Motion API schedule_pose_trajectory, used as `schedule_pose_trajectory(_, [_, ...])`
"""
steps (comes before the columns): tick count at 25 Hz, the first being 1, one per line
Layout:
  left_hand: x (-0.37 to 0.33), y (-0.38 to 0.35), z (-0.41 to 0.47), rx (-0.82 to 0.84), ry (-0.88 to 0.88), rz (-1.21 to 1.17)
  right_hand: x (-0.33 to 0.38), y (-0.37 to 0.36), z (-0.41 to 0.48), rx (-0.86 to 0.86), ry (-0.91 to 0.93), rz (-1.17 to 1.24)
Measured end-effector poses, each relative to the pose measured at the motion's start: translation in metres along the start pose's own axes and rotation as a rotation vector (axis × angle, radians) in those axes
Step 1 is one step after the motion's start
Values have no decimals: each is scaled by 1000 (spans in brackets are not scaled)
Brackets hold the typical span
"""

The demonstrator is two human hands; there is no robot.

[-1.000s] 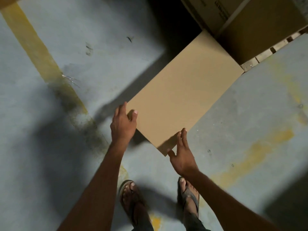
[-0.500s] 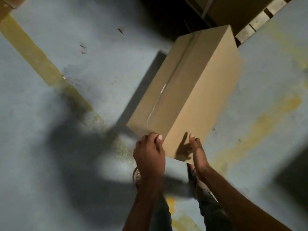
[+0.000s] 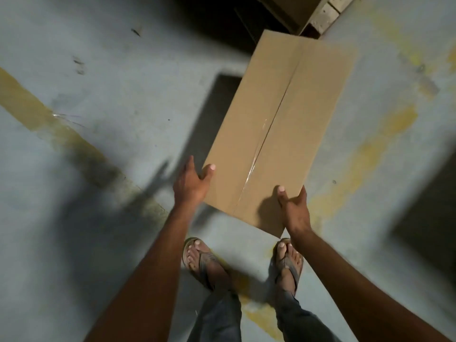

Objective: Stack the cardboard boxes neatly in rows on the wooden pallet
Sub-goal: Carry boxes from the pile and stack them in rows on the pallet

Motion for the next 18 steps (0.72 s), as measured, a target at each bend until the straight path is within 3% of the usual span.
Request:
schedule_pose_trajectory(2, [-8, -10, 1, 156, 17, 28, -14, 12, 10, 28, -43, 25])
schedule_pose_trajectory(5, [-39, 8, -21, 29, 4, -63, 0, 45, 10, 58, -66, 86])
schedule_pose_trajectory(8, [-106, 54, -61, 41, 10, -190, 43, 101, -5, 103, -59, 139])
schedule_pose_trajectory(13, [-234, 150, -155, 107, -30, 34, 152, 218, -57, 173, -101, 129])
schedule_pose_trajectory(18, [-303, 229, -268, 124, -72, 89, 213, 344, -130, 261, -52, 66])
Point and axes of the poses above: each hand's wrist, its own z-axis towards the middle knuckle, its own y-axis out of the back of the hand, x = y × z, the point moved 4 cm from there along z, towards the middle knuckle, and after that the axes turned 13 degrees about -x, right-handed, at the moved point
